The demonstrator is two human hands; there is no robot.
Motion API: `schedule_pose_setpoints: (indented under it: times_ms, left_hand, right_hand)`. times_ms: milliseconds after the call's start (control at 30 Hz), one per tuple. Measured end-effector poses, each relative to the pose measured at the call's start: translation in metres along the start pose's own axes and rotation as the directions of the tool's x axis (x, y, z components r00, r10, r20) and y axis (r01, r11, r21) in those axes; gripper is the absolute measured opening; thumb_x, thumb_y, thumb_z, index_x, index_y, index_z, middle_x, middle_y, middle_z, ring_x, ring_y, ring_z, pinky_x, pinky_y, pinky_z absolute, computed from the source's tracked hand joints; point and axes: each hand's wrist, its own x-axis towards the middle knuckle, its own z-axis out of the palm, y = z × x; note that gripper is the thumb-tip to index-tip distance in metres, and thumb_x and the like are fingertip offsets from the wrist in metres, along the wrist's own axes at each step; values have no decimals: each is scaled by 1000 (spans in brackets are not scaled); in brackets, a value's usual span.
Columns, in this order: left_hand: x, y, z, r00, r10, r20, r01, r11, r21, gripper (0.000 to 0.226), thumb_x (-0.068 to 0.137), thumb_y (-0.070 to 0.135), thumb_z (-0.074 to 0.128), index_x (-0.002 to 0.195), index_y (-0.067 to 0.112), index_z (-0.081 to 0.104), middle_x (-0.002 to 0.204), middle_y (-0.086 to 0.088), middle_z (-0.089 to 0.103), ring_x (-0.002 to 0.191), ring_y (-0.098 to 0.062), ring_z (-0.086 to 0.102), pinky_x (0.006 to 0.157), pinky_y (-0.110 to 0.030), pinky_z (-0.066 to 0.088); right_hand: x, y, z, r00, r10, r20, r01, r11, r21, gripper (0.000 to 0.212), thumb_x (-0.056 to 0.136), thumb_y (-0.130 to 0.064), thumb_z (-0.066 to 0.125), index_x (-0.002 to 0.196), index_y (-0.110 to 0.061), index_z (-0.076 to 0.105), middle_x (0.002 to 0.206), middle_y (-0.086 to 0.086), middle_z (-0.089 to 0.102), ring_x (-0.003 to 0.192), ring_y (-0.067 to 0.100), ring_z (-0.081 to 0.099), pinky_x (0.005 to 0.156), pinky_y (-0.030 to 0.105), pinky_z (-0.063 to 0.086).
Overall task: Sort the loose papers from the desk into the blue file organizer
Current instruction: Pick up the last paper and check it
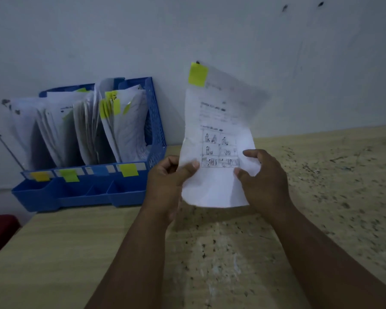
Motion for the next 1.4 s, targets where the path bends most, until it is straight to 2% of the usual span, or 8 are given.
schedule_pose_setpoints:
  times_ms: [167, 367, 500, 733, 967, 1067, 1233, 1400]
  left_hand:
    - [-5, 13, -6, 997, 16, 77, -26, 990, 136, 32, 90, -3, 64, 106, 24, 70, 100, 6, 78, 88, -19, 74, 69, -35, 59]
    - [-9, 26, -5, 992, 124, -3, -121, 967, 222, 16, 101, 41, 55, 105, 41, 71, 106, 22, 75, 99, -2, 70, 87, -30, 57]
    - [-12, 40, -9, 960, 265, -87, -237, 940, 244, 26, 103, 41, 50, 90, 38, 72, 88, 23, 75, 85, 1, 70, 76, -27, 57]
    - [-6, 64, -18, 865, 348, -362, -342, 936, 85, 22, 103, 42, 49, 97, 36, 70, 87, 21, 75, 80, 0, 71, 63, -19, 57]
    - [2, 89, -26, 732, 487, -478, -506, 857, 98, 23, 106, 39, 45, 98, 50, 64, 95, 24, 73, 89, 4, 70, 66, -15, 58]
    - [6, 90, -36, 710, 510, -486, -516, 846, 134, 19, 105, 40, 44, 109, 48, 60, 103, 18, 71, 95, 4, 68, 65, -13, 56]
    - [18, 83, -52, 692, 519, -503, -511, 843, 168, 33, 98, 49, 43, 122, 36, 62, 114, 12, 69, 106, -2, 66, 70, -13, 57]
    - [34, 81, -61, 693, 528, -490, -516, 839, 175, 22, 105, 39, 44, 108, 51, 63, 109, 18, 72, 107, 0, 67, 85, -25, 55]
  right_hand:
    - [-5, -10, 5, 996, -44, -82, 55, 988, 141, 32, 91, -14, 72, 118, -30, 66, 115, -19, 60, 109, 1, 53, 96, 20, 42]
    - [-10, -22, 22, 989, -102, -104, 120, 974, 191, 36, 92, -14, 69, 125, -27, 62, 123, -16, 61, 115, 4, 55, 99, 25, 45]
    - [-9, -31, 33, 982, -175, -67, 181, 979, 96, 55, 87, -27, 75, 135, -33, 49, 129, -15, 47, 121, 6, 44, 100, 28, 40]
    - [-2, -65, 50, 955, -218, 200, 199, 974, 111, 69, 87, -55, 67, 145, -47, 31, 157, -13, 23, 146, 14, 26, 117, 46, 32]
    - [8, -116, 82, 844, -268, 465, 252, 963, 98, 75, 91, -69, 49, 154, -51, 14, 165, -20, -14, 152, 6, -4, 117, 31, 11]
    - [15, -134, 101, 802, -283, 526, 239, 959, 152, 75, 92, -71, 45, 156, -50, 11, 164, -16, -21, 154, 12, -5, 121, 35, 12]
    - [21, -160, 135, 755, -317, 574, 192, 944, 268, 67, 96, -65, 43, 155, -48, 16, 167, -11, -7, 154, 21, 10, 120, 49, 31]
    - [23, -178, 154, 707, -305, 638, -21, 893, 450, 72, 96, -60, 52, 157, -38, 21, 155, -12, 37, 136, 10, 44, 113, 32, 39]
